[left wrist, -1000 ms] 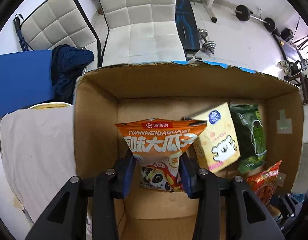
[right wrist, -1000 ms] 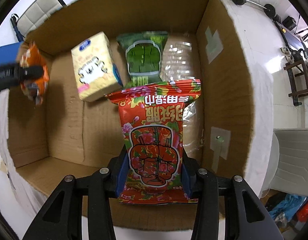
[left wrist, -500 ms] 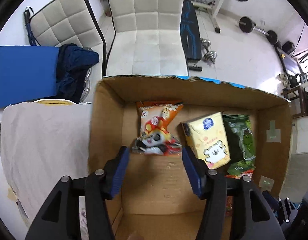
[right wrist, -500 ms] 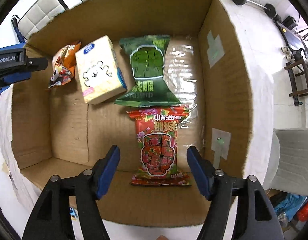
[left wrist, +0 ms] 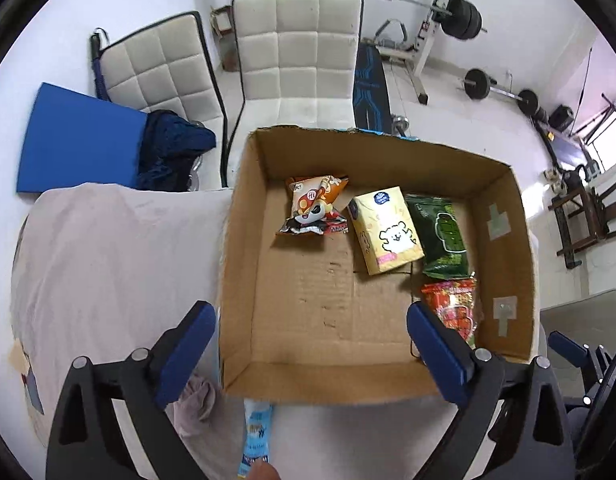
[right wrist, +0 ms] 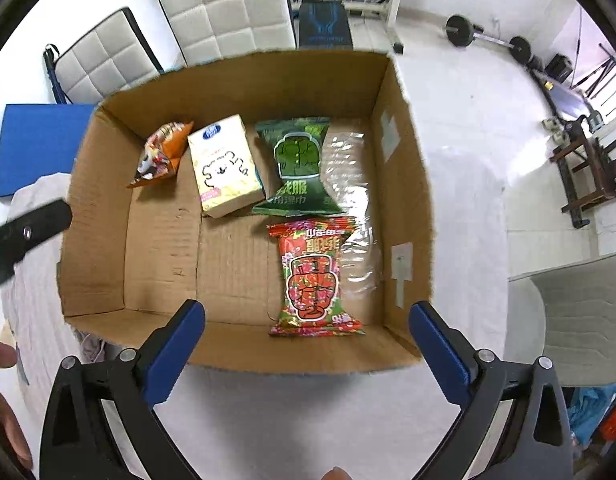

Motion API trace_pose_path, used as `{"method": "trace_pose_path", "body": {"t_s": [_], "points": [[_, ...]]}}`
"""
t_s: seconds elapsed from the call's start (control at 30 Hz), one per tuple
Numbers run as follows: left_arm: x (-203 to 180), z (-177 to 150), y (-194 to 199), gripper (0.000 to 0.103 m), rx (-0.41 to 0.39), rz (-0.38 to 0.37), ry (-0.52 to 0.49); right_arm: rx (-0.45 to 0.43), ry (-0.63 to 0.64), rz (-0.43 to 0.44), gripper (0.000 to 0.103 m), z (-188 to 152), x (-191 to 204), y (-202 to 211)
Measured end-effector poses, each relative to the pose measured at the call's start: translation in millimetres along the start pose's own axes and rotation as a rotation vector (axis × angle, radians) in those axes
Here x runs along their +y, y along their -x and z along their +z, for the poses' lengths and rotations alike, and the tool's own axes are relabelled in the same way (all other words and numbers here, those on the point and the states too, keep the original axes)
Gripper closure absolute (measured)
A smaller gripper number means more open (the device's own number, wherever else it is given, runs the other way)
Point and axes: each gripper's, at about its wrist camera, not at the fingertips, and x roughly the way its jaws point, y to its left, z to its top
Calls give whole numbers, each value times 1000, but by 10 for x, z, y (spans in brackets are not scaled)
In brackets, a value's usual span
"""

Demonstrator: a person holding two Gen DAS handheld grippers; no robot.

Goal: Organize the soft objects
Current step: 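Grasp the lavender cloth with the left tool while the right tool grasps the blue tube snack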

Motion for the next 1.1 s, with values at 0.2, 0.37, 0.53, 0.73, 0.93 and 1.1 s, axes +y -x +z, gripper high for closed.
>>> {"method": "trace_pose_path", "body": {"t_s": [0.2, 0.37, 0.53, 0.73, 0.93, 1.1], "points": [[-100, -283, 370, 4, -77, 16, -6, -77, 6, -22, 0, -194, -32, 431], [-213, -493, 608, 4, -103, 17, -8, -130, 9, -23, 0, -388, -114, 773], [-308, -681, 833, 4, -137, 44, 6, -161, 19, -6, 0, -558, -184, 1039], [-56, -1112, 824, 4, -106, 115, 100, -124, 14, 65, 0, -760, -207, 1132], [681, -1571, 460, 4, 26, 255, 206, 8, 64, 155, 0, -1097, 292, 742], [1318, -1884, 57, 4, 139, 323, 251, 146, 101, 227, 0, -1325, 1072, 84]]}}
